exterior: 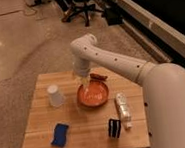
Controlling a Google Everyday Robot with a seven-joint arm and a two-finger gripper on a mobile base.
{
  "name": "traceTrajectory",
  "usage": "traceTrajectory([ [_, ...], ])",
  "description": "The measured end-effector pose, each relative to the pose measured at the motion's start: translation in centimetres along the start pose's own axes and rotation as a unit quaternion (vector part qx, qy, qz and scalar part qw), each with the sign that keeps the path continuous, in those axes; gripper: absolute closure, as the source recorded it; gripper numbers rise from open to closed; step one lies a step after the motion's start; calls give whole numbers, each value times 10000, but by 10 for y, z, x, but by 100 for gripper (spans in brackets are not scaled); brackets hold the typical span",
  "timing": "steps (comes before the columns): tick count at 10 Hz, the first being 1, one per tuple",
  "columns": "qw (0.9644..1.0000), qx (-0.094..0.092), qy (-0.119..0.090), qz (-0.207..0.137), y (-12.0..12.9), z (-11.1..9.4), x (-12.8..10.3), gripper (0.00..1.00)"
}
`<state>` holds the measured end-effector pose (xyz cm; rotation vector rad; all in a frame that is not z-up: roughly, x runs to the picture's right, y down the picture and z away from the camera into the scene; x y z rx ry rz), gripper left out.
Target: Place the ceramic cup over the eraser
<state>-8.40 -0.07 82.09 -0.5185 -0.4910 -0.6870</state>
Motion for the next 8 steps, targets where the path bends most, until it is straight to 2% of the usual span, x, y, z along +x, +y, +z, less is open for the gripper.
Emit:
traceTrajectory([
  [2, 9996, 195, -5, -222, -26, -4, -2, 35],
  [3, 9991, 230, -27, -351, -37, -2, -7, 35],
  [6, 9963, 130, -91, -840, -69, 15, -29, 35],
  [8, 9925, -27, -44, -1223, -93, 26, -42, 35],
])
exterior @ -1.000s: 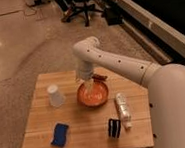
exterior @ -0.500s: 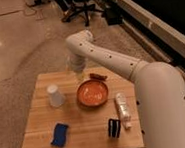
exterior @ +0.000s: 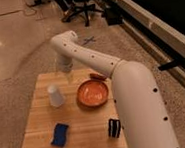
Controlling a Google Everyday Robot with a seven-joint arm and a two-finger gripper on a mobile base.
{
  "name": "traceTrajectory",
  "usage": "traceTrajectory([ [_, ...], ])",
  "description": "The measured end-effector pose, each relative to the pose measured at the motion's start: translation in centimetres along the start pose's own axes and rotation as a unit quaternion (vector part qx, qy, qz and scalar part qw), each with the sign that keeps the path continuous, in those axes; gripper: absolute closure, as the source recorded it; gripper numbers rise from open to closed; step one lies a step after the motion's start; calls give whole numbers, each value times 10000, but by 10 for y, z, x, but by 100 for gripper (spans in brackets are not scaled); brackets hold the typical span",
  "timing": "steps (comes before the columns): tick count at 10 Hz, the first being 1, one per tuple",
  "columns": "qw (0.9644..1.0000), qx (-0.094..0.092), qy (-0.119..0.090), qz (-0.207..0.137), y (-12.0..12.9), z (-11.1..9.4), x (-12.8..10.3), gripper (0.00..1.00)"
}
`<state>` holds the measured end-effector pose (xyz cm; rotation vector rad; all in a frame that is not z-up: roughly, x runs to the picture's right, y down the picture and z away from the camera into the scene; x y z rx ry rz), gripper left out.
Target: Place the ceramic cup over the eraser
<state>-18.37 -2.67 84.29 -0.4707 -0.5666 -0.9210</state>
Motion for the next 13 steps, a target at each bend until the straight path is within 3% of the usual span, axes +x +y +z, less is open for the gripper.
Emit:
traceTrajectory([
  [3, 9983, -358, 36, -448, -23, 23, -11, 35],
  [6, 9952, -724, -66, -662, -27, 50, -25, 35],
  [9, 9932, -871, -208, -739, -26, 61, -35, 35],
  [13, 9911, -894, -425, -895, -29, 68, -57, 35],
])
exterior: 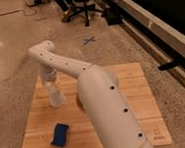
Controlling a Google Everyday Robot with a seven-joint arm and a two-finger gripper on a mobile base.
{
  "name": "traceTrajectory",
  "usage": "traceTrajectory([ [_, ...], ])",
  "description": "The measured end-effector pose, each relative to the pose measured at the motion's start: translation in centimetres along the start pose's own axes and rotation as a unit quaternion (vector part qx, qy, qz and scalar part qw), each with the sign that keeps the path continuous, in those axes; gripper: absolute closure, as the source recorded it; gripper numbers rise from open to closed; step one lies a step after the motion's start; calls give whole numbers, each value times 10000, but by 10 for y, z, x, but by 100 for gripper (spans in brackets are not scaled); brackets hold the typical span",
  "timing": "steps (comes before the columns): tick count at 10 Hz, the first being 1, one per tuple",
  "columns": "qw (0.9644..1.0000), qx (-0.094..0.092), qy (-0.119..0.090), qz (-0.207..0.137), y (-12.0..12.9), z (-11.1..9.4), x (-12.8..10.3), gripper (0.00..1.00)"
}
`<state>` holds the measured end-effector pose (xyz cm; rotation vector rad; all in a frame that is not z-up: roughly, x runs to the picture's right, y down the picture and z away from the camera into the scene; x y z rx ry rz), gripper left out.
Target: Place the ceramic cup over the eraser
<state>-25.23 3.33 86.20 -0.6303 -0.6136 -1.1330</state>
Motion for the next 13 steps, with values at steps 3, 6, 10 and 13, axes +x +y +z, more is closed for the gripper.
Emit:
traceTrajectory([
  [3, 9999, -50, 53, -73, 0, 7, -2, 50],
  [6, 9994, -105, 302, -114, 0, 11, 4, 80],
  [10, 9988, -71, 472, 51, 24, -9, 10, 100],
  [13, 9985, 207, 452, 224, 63, -45, 4, 100],
])
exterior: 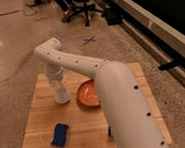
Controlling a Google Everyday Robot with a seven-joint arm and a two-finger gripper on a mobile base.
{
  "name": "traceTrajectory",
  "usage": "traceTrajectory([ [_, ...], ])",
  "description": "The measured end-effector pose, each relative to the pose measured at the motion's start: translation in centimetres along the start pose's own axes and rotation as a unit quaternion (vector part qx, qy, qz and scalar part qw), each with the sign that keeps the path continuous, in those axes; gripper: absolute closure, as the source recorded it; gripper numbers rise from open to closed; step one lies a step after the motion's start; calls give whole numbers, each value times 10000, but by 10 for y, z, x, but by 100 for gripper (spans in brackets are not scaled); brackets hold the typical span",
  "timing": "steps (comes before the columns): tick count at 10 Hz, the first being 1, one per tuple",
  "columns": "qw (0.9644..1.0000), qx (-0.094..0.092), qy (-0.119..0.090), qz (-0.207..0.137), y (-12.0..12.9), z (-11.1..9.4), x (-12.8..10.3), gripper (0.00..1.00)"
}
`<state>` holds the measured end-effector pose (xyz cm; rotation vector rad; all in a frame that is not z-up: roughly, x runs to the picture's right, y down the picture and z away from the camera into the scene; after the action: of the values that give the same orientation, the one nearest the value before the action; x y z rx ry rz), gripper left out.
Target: Place the ceramic cup over the eraser
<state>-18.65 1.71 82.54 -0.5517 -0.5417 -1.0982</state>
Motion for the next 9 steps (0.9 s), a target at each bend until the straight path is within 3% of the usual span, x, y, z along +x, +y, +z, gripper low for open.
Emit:
traceTrajectory([
  [2, 9998, 202, 13, 57, 25, -21, -6, 100],
  [5, 9985, 441, 171, 293, 89, -54, -12, 100],
  [9, 9941, 756, 327, 706, 163, -92, -34, 100],
])
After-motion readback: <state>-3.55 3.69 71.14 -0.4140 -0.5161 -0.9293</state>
